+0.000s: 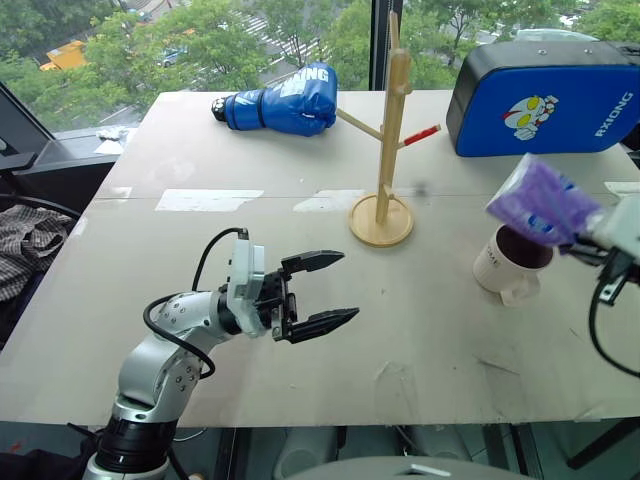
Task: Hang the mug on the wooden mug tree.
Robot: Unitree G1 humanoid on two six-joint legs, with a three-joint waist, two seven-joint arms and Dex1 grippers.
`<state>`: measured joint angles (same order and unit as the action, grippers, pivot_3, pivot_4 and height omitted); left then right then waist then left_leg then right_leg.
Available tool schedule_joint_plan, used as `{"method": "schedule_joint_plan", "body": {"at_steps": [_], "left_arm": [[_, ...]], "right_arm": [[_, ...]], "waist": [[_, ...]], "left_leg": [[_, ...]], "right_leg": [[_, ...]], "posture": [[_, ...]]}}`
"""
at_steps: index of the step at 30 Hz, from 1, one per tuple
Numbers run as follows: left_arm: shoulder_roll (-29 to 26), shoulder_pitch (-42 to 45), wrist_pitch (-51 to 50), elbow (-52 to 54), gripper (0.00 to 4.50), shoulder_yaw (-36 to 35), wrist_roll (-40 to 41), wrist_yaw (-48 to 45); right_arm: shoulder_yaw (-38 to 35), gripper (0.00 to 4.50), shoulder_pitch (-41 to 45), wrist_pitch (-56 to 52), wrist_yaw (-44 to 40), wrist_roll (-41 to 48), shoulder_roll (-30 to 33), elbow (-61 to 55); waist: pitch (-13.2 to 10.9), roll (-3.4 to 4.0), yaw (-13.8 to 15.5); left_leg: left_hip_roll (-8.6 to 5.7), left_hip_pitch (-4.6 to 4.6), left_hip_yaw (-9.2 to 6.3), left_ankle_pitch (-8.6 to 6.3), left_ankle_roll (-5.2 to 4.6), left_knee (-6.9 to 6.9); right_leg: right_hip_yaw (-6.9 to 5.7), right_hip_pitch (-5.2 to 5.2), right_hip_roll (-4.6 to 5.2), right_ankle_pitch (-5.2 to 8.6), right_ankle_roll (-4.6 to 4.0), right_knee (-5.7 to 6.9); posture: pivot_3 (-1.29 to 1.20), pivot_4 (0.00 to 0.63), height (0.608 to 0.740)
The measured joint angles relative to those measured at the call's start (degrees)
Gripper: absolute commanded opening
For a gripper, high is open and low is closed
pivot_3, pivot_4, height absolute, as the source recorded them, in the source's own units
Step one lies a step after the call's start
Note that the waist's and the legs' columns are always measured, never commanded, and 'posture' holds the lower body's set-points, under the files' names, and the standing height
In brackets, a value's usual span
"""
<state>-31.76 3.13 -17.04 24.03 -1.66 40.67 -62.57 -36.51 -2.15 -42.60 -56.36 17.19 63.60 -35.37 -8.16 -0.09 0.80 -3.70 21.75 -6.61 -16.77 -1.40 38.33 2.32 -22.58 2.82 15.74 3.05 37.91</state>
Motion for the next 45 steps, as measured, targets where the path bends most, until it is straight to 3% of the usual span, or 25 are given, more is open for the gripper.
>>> {"method": "schedule_joint_plan", "body": {"at_steps": [3, 7, 15, 20, 21, 22, 23, 25, 27, 29, 30, 32, 35, 38, 45], "left_arm": [[0.2, 0.0, 0.1, -0.1, 4.50, 0.0, 0.0, -0.4], [1.2, 0.1, 1.2, -0.8, 4.50, -0.1, 0.2, -1.5], [2.4, 1.4, 1.6, -1.1, 4.50, -0.1, 1.1, -1.4], [2.5, 1.4, 2.1, -1.1, 4.50, -0.1, 1.0, -1.3], [2.5, 1.4, 2.1, -1.1, 4.50, -0.1, 1.0, -1.3], [2.5, 1.4, 2.2, -1.1, 4.50, -0.1, 1.0, -1.3], [2.5, 1.4, 2.3, -1.2, 4.50, -0.1, 1.0, -1.3], [2.6, 1.4, 2.6, -1.5, 4.50, -0.1, 1.0, -1.5], [2.5, 1.0, 2.7, -2.5, 4.50, -0.2, 1.0, -2.0], [2.4, 1.1, 3.2, -3.6, 4.50, -0.3, 1.0, -2.7], [2.4, 1.4, 3.4, -4.2, 4.50, -0.2, 0.9, -2.9], [2.4, 1.8, 3.5, -5.3, 4.50, -0.1, 0.9, -3.1], [2.4, 4.2, 3.4, -7.1, 4.50, 0.1, 0.6, -4.1], [1.5, 6.5, 3.4, -8.7, 4.50, 0.6, 0.0, -6.9], [1.3, 9.8, 2.5, -12.0, 4.50, 1.9, -0.2, -8.9]], "right_arm": [[-3.0, 0.02, 0.2, -0.3, 0.5, -0.2, 0.0, 3.1], [-1.2, 0.02, -0.6, 4.1, 4.5, -5.2, 0.0, 12.1], [16.5, 0.02, 8.5, 15.3, 13.9, -14.5, -4.1, 37.0], [23.9, 1.85, 12.4, 18.9, 14.0, -16.5, -5.4, 46.7], [24.0, 1.97, 12.4, 19.0, 13.9, -16.5, -5.4, 46.9], [24.1, 2.73, 12.6, 19.2, 13.8, -16.5, -5.4, 47.2], [24.1, 2.76, 12.7, 19.4, 13.6, -16.5, -5.4, 47.4], [21.0, 3.44, 8.3, 19.5, 12.7, -15.6, -5.1, 43.1], [14.6, 3.44, 2.7, 16.7, 11.3, -12.9, -6.0, 35.1], [0.9, 3.44, -4.9, 6.3, 13.0, -8.7, -13.7, 13.3], [-1.6, 3.44, -7.9, 1.6, 15.2, -7.6, -18.0, 4.1], [-1.3, 3.44, -11.7, -4.5, 19.3, -6.7, -25.7, -7.3], [4.9, 3.44, -13.3, -12.5, 27.8, -6.4, -35.9, -19.4], [9.2, 3.44, -16.2, -14.9, 34.5, -4.9, -36.1, -22.9], [16.0, 3.44, -18.6, -14.1, 51.2, 10.8, -37.2, -22.9]], "waist": [[0.0, -0.01, 0.1], [0.0, 0.00, 0.0], [0.0, 0.01, -0.7], [0.0, 0.14, -1.0], [0.0, 0.15, -1.0], [0.0, 0.14, -1.0], [0.0, 0.14, -1.0], [0.0, 0.18, -0.8], [0.0, 0.23, -0.4], [0.0, 0.18, 0.0], [0.1, 0.14, 0.1], [0.1, 0.11, 0.1], [0.1, 0.20, -0.1], [0.2, 0.17, -0.2], [0.2, 0.18, -0.4]], "left_leg": [[0.00, 0.00, 0.01, 0.00, 0.00, 0.00], [-0.01, -0.01, 0.06, 0.01, 0.00, 0.01], [0.00, -0.02, 0.14, 0.01, 0.01, 0.01], [0.00, 0.02, 0.14, 0.01, 0.01, -0.01], [0.00, 0.02, 0.14, 0.01, 0.02, -0.02], [0.00, 0.02, 0.14, 0.01, 0.02, -0.02], [0.01, 0.02, 0.13, 0.01, 0.02, -0.02], [0.00, 0.07, 0.07, 0.01, 0.01, -0.03], [0.01, 0.10, 0.05, 0.01, 0.01, -0.05], [0.04, 0.05, -0.04, 0.00, 0.01, -0.03], [0.04, 0.05, -0.08, 0.00, 0.01, -0.04], [0.04, 0.04, -0.12, 0.00, 0.02, -0.02], [-0.03, 0.00, -0.06, 0.00, 0.02, 0.02], [-0.10, -0.05, 0.00, 0.01, 0.02, 0.02], [-0.05, -0.04, -0.06, 0.04, 0.06, -0.02]], "right_leg": [[0.01, 0.00, 0.01, 0.00, 0.00, -0.01], [0.04, 0.00, 0.02, 0.00, 0.00, 0.01], [0.11, -0.03, -0.02, 0.00, 0.00, 0.05], [0.11, -0.12, -0.01, 0.00, 0.00, 0.04], [0.11, -0.12, -0.01, 0.00, 0.00, 0.04], [0.11, -0.12, -0.02, 0.00, 0.00, 0.04], [0.10, -0.12, -0.02, 0.00, 0.00, 0.04], [0.06, -0.13, -0.01, 0.00, 0.00, 0.03], [0.06, -0.15, -0.02, 0.00, 0.00, 0.02], [0.03, -0.10, -0.06, 0.00, 0.00, 0.04], [0.01, -0.09, -0.06, 0.00, 0.00, 0.05], [-0.02, -0.06, -0.06, 0.00, 0.00, 0.06], [0.06, -0.09, -0.01, -0.01, 0.00, 0.13], [0.05, -0.03, 0.03, -0.04, 0.05, 0.09], [0.05, -0.06, -0.04, -0.03, 0.04, 0.08]], "posture": [[0.00, 0.150, 0.740], [0.00, 0.150, 0.740], [0.00, 0.150, 0.740], [0.00, 0.150, 0.740], [0.00, 0.150, 0.740], [0.00, 0.150, 0.740], [0.00, 0.150, 0.740], [0.00, 0.150, 0.740], [0.00, 0.150, 0.740], [0.00, 0.150, 0.740], [0.00, 0.150, 0.740], [0.00, 0.150, 0.740], [0.00, 0.150, 0.740], [0.00, 0.150, 0.740], [0.00, 0.150, 0.740]]}}
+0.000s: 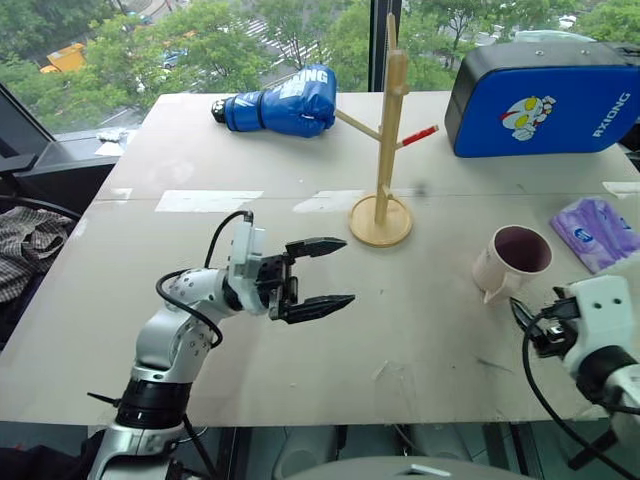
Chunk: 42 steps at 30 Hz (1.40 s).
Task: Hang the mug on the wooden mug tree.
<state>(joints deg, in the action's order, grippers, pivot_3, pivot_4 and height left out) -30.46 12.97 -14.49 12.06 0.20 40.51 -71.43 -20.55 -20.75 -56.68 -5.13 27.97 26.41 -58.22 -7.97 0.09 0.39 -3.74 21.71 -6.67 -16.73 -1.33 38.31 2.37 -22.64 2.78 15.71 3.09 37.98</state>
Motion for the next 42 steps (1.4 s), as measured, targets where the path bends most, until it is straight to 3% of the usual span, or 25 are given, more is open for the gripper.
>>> {"method": "schedule_joint_plan", "body": {"at_steps": [4, 8, 12, 14, 22, 27, 36, 42], "left_arm": [[-0.2, 0.1, -0.5, 0.0, 4.50, 0.0, 0.0, 0.0], [-0.6, 0.1, -0.8, 0.0, 4.50, 0.0, 0.0, -0.5], [-0.7, 0.0, -0.8, 0.0, 4.50, 0.0, 0.0, -0.9], [-0.9, -0.3, -0.8, 0.0, 4.50, -0.1, 0.0, -0.9], [-1.6, -1.1, -1.2, 1.0, 4.50, -0.2, 0.0, -0.7], [-1.9, -1.5, -1.5, 1.5, 4.50, -0.2, 0.0, 0.2], [-2.3, -1.9, -1.6, 2.4, 4.50, -0.2, 0.1, 0.7], [-2.3, -2.0, -1.6, 2.5, 4.50, -0.2, 0.1, 0.8]], "right_arm": [[1.4, 3.44, -0.1, 0.6, 8.8, 10.6, 2.8, 0.0], [3.7, 3.44, -1.0, 1.4, 16.8, 24.6, 9.8, 0.0], [5.2, 3.44, -0.6, 2.4, 20.6, 31.1, 13.4, 0.0], [6.5, 3.44, 2.5, 2.1, 26.0, 33.7, 11.8, 0.0], [11.3, 3.44, 12.0, -1.3, 41.6, 34.1, 3.0, 2.4], [12.7, 3.44, 12.4, -5.0, 46.8, 29.5, 1.4, 3.7], [6.6, 3.44, 10.2, -8.2, 46.7, 20.8, 1.2, 3.8], [6.3, 3.44, 12.3, -8.7, 44.8, 16.1, -1.5, 5.3]], "waist": [[0.0, -0.01, -0.5], [0.0, -0.02, -1.1], [0.0, -0.04, -1.2], [0.0, -0.09, -1.3], [0.0, -0.09, -1.2], [0.0, -0.08, -1.1], [0.0, -0.07, -1.3], [0.0, -0.07, -1.2]], "left_leg": [[0.00, 0.01, -0.02, 0.00, -0.01, 0.00], [0.00, 0.01, -0.02, 0.00, -0.02, 0.00], [0.00, 0.01, -0.02, 0.00, -0.03, 0.02], [0.02, 0.00, -0.02, 0.00, -0.02, 0.01], [0.01, 0.03, -0.03, 0.00, -0.02, 0.01], [0.01, 0.04, -0.04, 0.00, -0.02, -0.01], [0.02, 0.01, 0.00, 0.00, -0.02, -0.01], [0.02, 0.03, 0.01, 0.00, -0.02, -0.01]], "right_leg": [[-0.02, 0.01, 0.00, 0.00, 0.01, -0.01], [-0.03, 0.04, 0.00, 0.01, 0.01, -0.02], [-0.03, 0.04, -0.02, 0.01, 0.01, -0.01], [-0.02, 0.04, -0.04, 0.01, 0.01, 0.00], [-0.01, 0.02, -0.04, 0.01, 0.01, -0.03], [-0.02, -0.03, -0.04, 0.01, 0.01, -0.03], [-0.01, -0.03, -0.09, 0.01, 0.01, 0.00], [-0.01, -0.03, -0.09, 0.01, 0.01, -0.01]], "posture": [[0.00, 0.150, 0.740], [0.00, 0.150, 0.740], [0.00, 0.150, 0.740], [0.00, 0.150, 0.740], [0.00, 0.150, 0.740], [0.00, 0.150, 0.740], [0.00, 0.150, 0.740], [0.00, 0.150, 0.740]]}}
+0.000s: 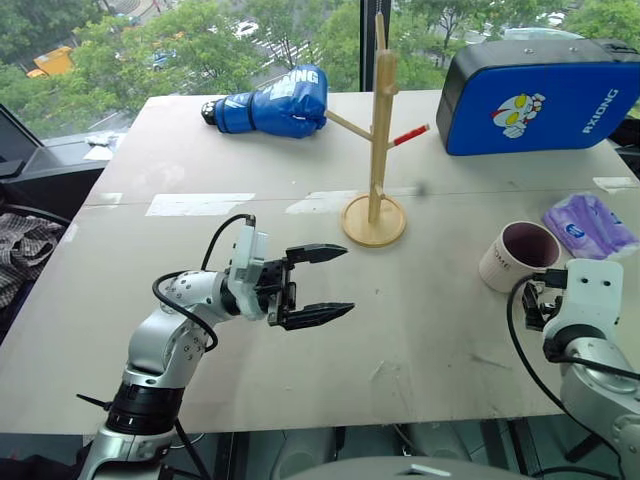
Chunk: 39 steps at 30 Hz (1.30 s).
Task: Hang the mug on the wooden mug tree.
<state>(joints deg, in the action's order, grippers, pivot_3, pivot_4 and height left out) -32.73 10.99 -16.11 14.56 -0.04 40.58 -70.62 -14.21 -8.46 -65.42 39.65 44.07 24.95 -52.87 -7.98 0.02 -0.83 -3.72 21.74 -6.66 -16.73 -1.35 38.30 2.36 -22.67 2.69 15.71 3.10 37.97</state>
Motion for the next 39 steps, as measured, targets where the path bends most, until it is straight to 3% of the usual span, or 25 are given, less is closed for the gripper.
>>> {"method": "schedule_joint_plan", "body": {"at_steps": [2, 7, 9, 10, 19, 28, 32, 35, 39], "left_arm": [[0.0, 0.0, 0.0, 0.0, 4.50, 0.0, 0.0, 0.3], [-0.2, -0.2, 0.0, 0.3, 4.50, 0.0, 0.0, 0.6], [-0.3, -0.5, 0.0, 0.5, 4.50, -0.2, 0.0, 0.8], [-0.4, -0.5, 0.0, 0.5, 4.50, -0.4, 0.0, 0.9], [-0.4, -1.8, 0.0, 0.5, 4.50, -1.7, 0.1, 1.6], [0.0, -5.7, 0.0, 2.1, 4.50, -3.5, 0.2, 4.4], [0.5, -7.1, -0.3, 4.6, 4.50, -5.3, 1.4, 7.1], [1.0, -8.6, -0.5, 5.9, 4.50, -6.8, 2.2, 9.0], [3.0, -10.2, 0.4, 7.6, 4.50, -8.8, 2.7, 11.4]], "right_arm": [[0.4, 3.44, 0.2, 0.0, -1.4, -2.3, -1.3, 1.2], [1.3, 1.38, 0.2, 2.4, -3.9, -8.7, -4.1, 6.2], [2.1, 0.17, -0.2, 3.7, -5.3, -11.7, -5.1, 7.1], [2.5, 0.07, -0.3, 4.3, -5.9, -12.7, -5.4, 7.2], [4.5, 0.07, -1.2, 21.4, -21.9, -23.6, -0.2, 11.3], [-0.3, 0.07, 4.6, 39.4, -45.1, -22.9, 4.7, 23.5], [-0.1, 0.07, 12.1, 41.8, -55.9, -19.9, 8.4, 28.5], [2.4, 0.07, 24.4, 41.7, -65.8, -18.5, 13.7, 35.4], [5.5, 0.07, 36.5, 41.9, -76.5, -17.5, 16.1, 44.8]], "waist": [[0.0, 0.00, 0.0], [0.0, 0.01, 0.0], [0.0, 0.02, 0.0], [0.0, 0.02, 0.0], [0.0, 0.03, -0.1], [0.0, 0.04, -0.1], [0.0, 0.07, -0.1], [-0.1, 0.14, -0.6], [-0.1, 0.11, -0.2]], "left_leg": [[0.00, 0.00, -0.01, 0.00, 0.00, 0.00], [0.00, 0.00, 0.01, 0.00, 0.00, -0.01], [0.00, 0.00, 0.00, 0.00, 0.00, -0.02], [0.00, 0.00, 0.00, 0.00, 0.01, -0.02], [0.00, -0.03, 0.07, 0.00, 0.00, -0.02], [0.02, -0.02, 0.08, -0.01, -0.01, -0.02], [0.02, -0.03, 0.09, -0.01, -0.01, -0.01], [0.01, -0.04, 0.20, -0.01, -0.02, 0.00], [0.05, 0.01, 0.06, -0.01, 0.00, -0.05]], "right_leg": [[0.00, 0.00, 0.00, 0.00, 0.00, 0.00], [0.00, -0.01, 0.00, 0.00, 0.00, 0.00], [0.01, -0.03, 0.00, 0.00, 0.00, 0.01], [0.01, -0.03, 0.00, 0.00, 0.00, 0.01], [-0.03, -0.02, -0.01, 0.00, 0.00, 0.01], [-0.01, -0.02, 0.00, 0.00, 0.00, 0.01], [0.04, -0.02, 0.01, -0.01, -0.01, 0.02], [0.02, -0.02, 0.03, -0.02, -0.01, 0.02], [0.03, -0.04, 0.03, -0.01, -0.02, -0.05]], "posture": [[0.00, 0.150, 0.740], [0.00, 0.150, 0.740], [0.00, 0.150, 0.740], [0.00, 0.150, 0.740], [0.00, 0.150, 0.740], [0.00, 0.150, 0.740], [0.00, 0.150, 0.740], [0.00, 0.150, 0.740], [0.00, 0.150, 0.740]]}}
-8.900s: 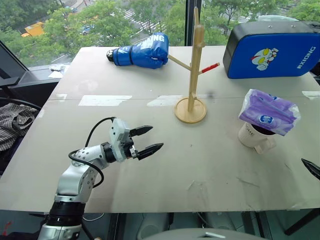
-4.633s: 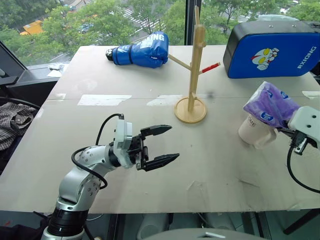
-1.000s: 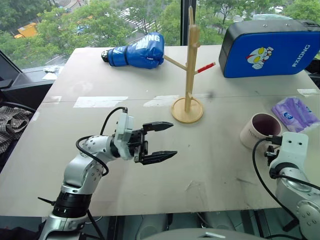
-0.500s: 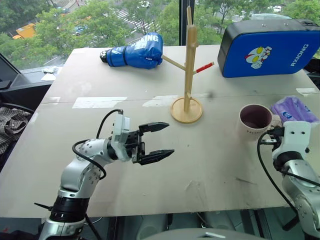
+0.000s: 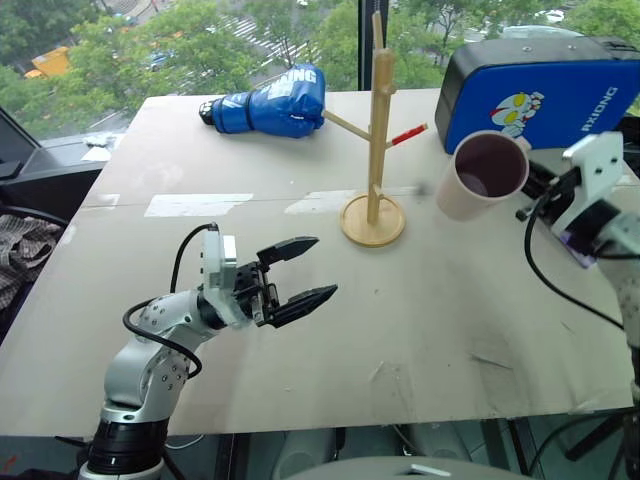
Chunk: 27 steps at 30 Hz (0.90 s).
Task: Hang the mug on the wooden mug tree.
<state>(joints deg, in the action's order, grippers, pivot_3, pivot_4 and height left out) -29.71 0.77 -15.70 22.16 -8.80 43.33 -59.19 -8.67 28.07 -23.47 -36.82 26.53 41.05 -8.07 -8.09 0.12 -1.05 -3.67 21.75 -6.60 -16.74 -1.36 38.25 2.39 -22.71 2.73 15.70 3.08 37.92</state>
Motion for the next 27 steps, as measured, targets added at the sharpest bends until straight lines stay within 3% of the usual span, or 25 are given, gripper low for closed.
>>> {"method": "schedule_joint_plan", "body": {"at_steps": [6, 15, 20, 27], "left_arm": [[2.8, -5.6, 2.3, 2.8, 4.50, -3.0, 0.8, 3.1], [4.1, -7.9, 1.7, 9.9, 4.50, -2.6, 1.4, 10.0], [4.0, -8.3, 1.0, 13.2, 4.50, -2.3, 1.3, 13.6], [3.9, -8.4, 1.2, 13.3, 4.50, -3.2, 1.7, 15.3]], "right_arm": [[9.3, 0.07, 20.8, 5.2, -20.4, -4.7, 2.3, 24.7], [17.6, 0.07, 40.5, 19.8, -38.5, -15.5, -2.9, 55.7], [19.1, 0.07, 48.1, 26.8, -41.7, -20.5, -7.8, 67.0], [19.1, 0.07, 53.3, 30.0, -41.2, -24.0, -12.6, 74.1]], "waist": [[-0.1, -0.01, 0.1], [-0.1, -0.05, 0.1], [-0.1, -0.03, -0.1], [-0.1, -0.02, 0.0]], "left_leg": [[-0.02, 0.07, 0.04, -0.01, -0.01, 0.00], [-0.03, 0.22, 0.07, -0.01, 0.01, -0.05], [-0.03, 0.34, 0.11, 0.00, 0.02, -0.06], [-0.04, 0.39, 0.11, 0.00, 0.03, -0.06]], "right_leg": [[0.02, -0.04, 0.07, 0.00, 0.00, -0.11], [0.07, -0.29, 0.10, 0.00, -0.01, -0.07], [0.12, -0.48, 0.09, -0.01, -0.01, 0.00], [0.10, -0.55, 0.09, -0.01, -0.02, 0.02]], "posture": [[0.00, 0.150, 0.740], [0.00, 0.150, 0.740], [0.00, 0.150, 0.740], [0.00, 0.150, 0.740]]}}
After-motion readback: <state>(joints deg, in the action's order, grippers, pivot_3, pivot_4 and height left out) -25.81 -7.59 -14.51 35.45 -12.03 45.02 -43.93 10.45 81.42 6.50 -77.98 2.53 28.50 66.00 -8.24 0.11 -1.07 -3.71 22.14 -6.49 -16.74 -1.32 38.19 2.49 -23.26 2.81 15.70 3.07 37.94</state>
